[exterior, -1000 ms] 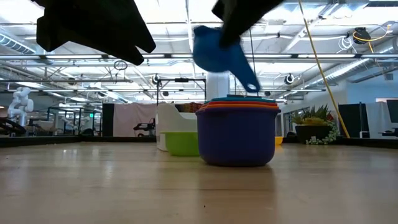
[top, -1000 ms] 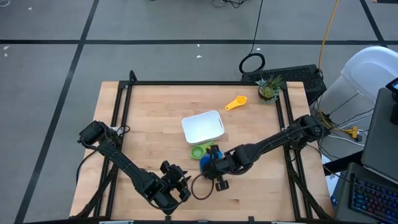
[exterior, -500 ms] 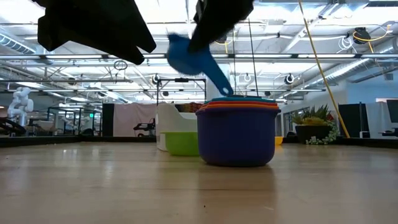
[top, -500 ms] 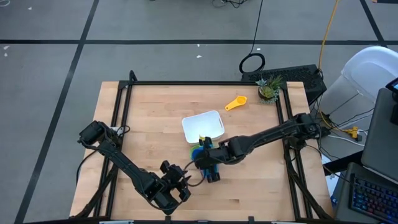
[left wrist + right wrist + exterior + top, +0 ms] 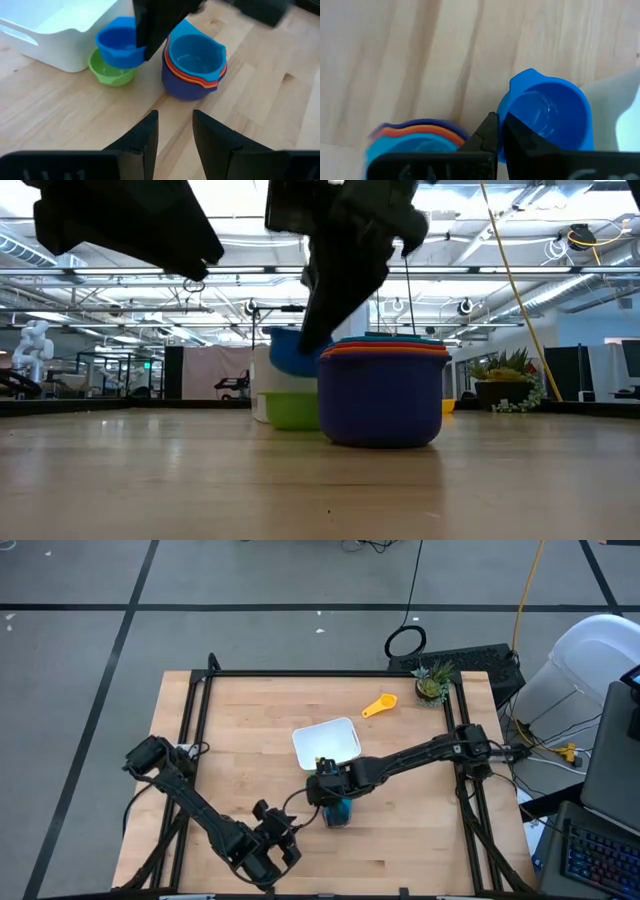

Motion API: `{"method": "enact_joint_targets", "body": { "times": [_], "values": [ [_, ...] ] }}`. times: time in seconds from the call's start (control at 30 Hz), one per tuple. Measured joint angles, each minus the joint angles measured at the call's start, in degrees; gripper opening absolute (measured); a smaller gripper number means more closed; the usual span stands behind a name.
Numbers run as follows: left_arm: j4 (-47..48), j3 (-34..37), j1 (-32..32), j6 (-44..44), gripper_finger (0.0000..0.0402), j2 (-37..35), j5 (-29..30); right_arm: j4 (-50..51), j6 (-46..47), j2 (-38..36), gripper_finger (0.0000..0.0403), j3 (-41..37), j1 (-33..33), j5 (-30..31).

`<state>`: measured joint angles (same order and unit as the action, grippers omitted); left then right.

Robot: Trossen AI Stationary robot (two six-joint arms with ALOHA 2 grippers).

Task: Nest measuring cups in basket
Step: Stack the blue measuring cup on top of the green measuring cup

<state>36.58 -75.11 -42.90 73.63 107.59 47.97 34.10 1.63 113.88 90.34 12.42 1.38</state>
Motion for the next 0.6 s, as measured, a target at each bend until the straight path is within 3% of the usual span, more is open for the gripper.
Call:
{"method": "enact_joint_targets", "body": {
  "times": [0.6],
  "values": [
    [0.1,0.0,-1.3,1.6,0.0122,0.0,2.0,-3.1,0.6,1.3,0.0006,-1.8,-2.9,-0.7]
  ]
}}
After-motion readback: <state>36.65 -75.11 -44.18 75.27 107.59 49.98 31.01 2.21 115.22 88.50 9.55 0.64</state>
